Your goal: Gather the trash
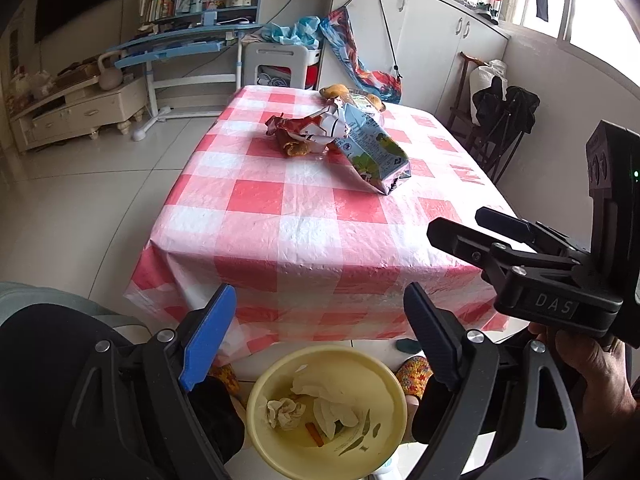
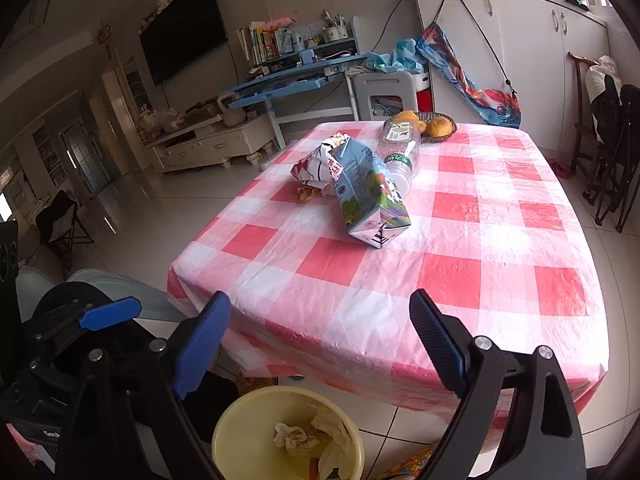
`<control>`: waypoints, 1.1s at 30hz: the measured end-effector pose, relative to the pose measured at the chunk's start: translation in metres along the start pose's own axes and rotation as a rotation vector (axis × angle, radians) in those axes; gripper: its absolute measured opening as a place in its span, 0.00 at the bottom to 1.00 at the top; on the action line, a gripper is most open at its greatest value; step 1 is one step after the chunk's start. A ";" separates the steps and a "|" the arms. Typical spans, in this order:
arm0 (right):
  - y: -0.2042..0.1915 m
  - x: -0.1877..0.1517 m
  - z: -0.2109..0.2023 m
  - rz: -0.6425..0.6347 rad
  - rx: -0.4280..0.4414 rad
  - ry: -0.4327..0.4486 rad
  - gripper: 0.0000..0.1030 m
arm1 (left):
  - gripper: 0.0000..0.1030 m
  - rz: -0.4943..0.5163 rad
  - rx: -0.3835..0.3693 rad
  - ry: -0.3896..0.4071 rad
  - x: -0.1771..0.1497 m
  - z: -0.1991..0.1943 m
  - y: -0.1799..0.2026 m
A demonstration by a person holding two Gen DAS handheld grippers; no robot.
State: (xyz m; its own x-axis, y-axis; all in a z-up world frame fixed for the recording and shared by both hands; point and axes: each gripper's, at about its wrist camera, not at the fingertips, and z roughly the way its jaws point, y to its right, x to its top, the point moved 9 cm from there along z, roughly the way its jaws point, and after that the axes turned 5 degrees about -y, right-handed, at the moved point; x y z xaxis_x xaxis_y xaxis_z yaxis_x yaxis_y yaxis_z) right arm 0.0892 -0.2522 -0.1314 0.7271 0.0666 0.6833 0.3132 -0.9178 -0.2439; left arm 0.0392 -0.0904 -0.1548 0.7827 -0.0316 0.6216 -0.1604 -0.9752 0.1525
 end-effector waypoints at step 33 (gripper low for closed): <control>0.017 0.062 0.019 -0.050 -0.036 0.022 0.87 | 0.83 -0.176 -0.020 -0.026 0.077 0.031 -0.058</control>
State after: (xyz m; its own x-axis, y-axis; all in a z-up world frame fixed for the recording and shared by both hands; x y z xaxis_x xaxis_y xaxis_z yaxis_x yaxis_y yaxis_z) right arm 0.1513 -0.2558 -0.1064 0.6971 0.1046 0.7093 0.3264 -0.9271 -0.1841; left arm 0.1273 -0.0428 -0.1402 0.8152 0.1332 0.5636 -0.0313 -0.9616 0.2726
